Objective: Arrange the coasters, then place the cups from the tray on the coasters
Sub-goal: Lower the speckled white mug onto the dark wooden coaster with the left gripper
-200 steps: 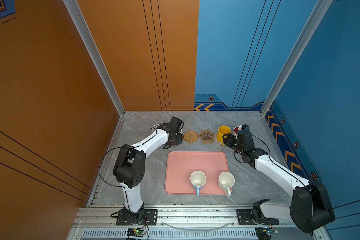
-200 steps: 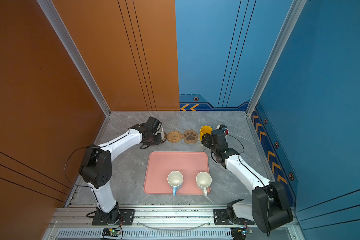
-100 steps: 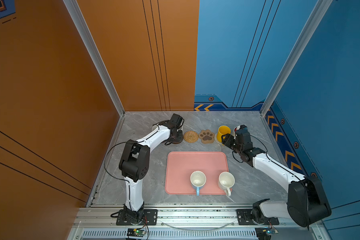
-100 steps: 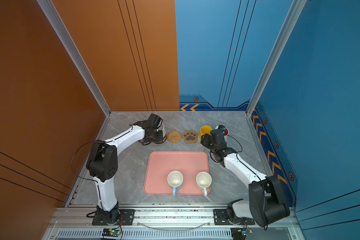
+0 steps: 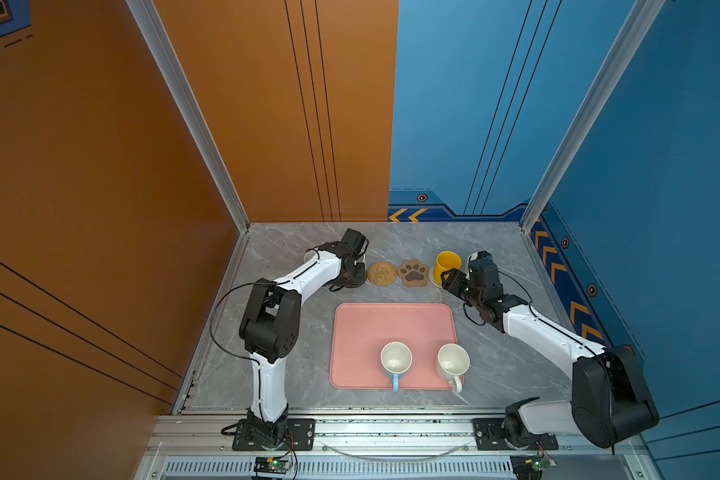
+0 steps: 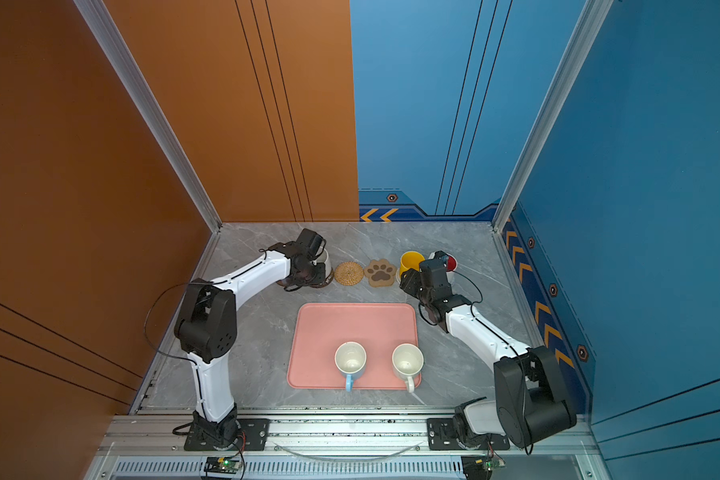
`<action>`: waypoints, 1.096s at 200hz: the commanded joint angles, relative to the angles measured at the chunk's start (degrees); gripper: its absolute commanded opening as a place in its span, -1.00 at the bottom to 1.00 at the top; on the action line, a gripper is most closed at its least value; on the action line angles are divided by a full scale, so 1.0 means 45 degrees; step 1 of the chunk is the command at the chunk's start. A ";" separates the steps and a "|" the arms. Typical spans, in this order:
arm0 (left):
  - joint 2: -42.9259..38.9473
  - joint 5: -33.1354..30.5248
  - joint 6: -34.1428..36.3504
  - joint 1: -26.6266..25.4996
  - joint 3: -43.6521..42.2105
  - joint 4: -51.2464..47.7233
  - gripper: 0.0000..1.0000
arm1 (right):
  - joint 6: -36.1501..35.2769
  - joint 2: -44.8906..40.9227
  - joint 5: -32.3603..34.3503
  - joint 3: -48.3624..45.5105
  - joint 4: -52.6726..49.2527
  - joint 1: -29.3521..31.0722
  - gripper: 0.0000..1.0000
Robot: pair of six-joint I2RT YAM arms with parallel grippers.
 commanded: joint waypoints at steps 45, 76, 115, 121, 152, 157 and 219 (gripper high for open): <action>0.0175 -0.0377 0.0197 0.0081 0.0659 0.0209 -1.00 | 0.0174 0.0221 -0.0247 0.0306 0.0175 -0.0106 0.29; 0.0240 -0.0502 0.0228 0.0082 0.0703 0.0114 -1.00 | 0.0179 0.0230 -0.0276 0.0297 0.0160 -0.0109 0.29; 0.0295 -0.0688 0.0236 0.0081 0.0684 0.0115 -1.00 | 0.0174 0.0263 -0.0320 0.0286 0.0188 -0.0128 0.29; 0.0316 -0.0709 0.0236 0.0081 0.0694 0.0120 -1.00 | 0.0179 0.0274 -0.0332 0.0281 0.0180 -0.0126 0.29; 0.0358 -0.0788 0.0256 0.0082 0.0718 0.0114 -1.00 | 0.0179 0.0291 -0.0299 0.0283 0.0196 -0.0120 0.29; 0.0370 -0.0784 0.0256 0.0081 0.0737 0.0112 -1.00 | 0.0174 0.0314 -0.0303 0.0281 0.0181 -0.0128 0.29; 0.0558 -0.0961 0.0371 0.0081 0.0993 0.0091 -1.00 | 0.0199 0.0371 -0.0356 0.0300 0.0200 -0.0138 0.29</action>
